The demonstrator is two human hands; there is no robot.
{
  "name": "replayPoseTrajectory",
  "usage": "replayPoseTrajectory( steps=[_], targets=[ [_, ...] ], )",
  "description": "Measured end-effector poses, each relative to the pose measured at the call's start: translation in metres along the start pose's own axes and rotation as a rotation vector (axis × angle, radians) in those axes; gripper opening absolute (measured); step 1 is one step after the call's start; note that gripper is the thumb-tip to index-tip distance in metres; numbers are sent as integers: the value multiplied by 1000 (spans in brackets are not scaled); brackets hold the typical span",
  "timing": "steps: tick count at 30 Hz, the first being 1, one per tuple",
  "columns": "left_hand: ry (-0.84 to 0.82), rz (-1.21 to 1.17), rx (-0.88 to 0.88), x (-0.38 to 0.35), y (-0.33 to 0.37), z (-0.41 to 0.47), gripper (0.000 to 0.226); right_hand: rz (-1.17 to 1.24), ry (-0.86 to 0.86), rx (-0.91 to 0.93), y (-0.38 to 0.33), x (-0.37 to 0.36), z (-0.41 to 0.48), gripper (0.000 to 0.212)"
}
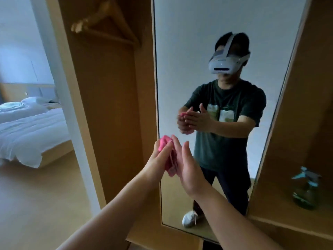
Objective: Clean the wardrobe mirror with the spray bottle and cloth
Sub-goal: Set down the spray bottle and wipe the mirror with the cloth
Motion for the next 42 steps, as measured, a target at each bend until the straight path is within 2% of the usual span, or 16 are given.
replayPoseTrajectory(
  steps=[2,4,6,7,9,11,13,14,15,17,20,22,29,32,36,42],
  targets=[
    [-3,46,13,7,22,2,68,31,-21,32,-19,-19,2,100],
    [32,58,-25,9,37,7,53,75,-13,122,-34,-15,9,89],
    [81,66,-115,10,46,15,42,218,112,211,-53,34,18,72],
    [101,97,-155,9,50,18,37,302,173,170,-75,56,34,62],
    [90,167,-220,5,60,24,26,380,394,212,-104,91,45,42],
    [70,226,-259,0,71,31,23,137,328,214,-95,70,8,44],
    [87,268,-276,-1,83,39,23,-226,328,243,-102,53,-35,36],
    [106,285,-282,-1,90,44,23,-427,470,290,-106,60,-41,30],
    [129,306,-291,-1,97,48,23,-586,544,337,-113,80,-47,25],
    [165,352,-301,2,110,57,25,-741,794,385,-137,125,-47,20],
    [195,398,-322,8,129,68,23,-903,1015,372,-155,168,-46,25],
    [216,417,-345,13,135,73,21,-1031,1100,346,-153,185,-47,31],
    [233,459,-392,35,150,84,36,-887,1094,163,-146,218,-29,53],
    [237,440,-413,46,159,86,32,-836,1105,191,-147,219,-21,55],
    [269,408,-483,64,171,92,30,-826,1213,236,-145,213,-15,51],
    [162,298,-544,92,176,112,10,-920,1360,222,-144,195,-13,48]
  ],
)
Point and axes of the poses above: each hand's wrist, its own z-axis towards the middle knuckle, its own x-axis out of the back of the hand, y = z × x, the point moved 2 cm from there along z, towards the middle knuckle, and after that the axes turned 14 degrees about -y, right-handed, at the moved point
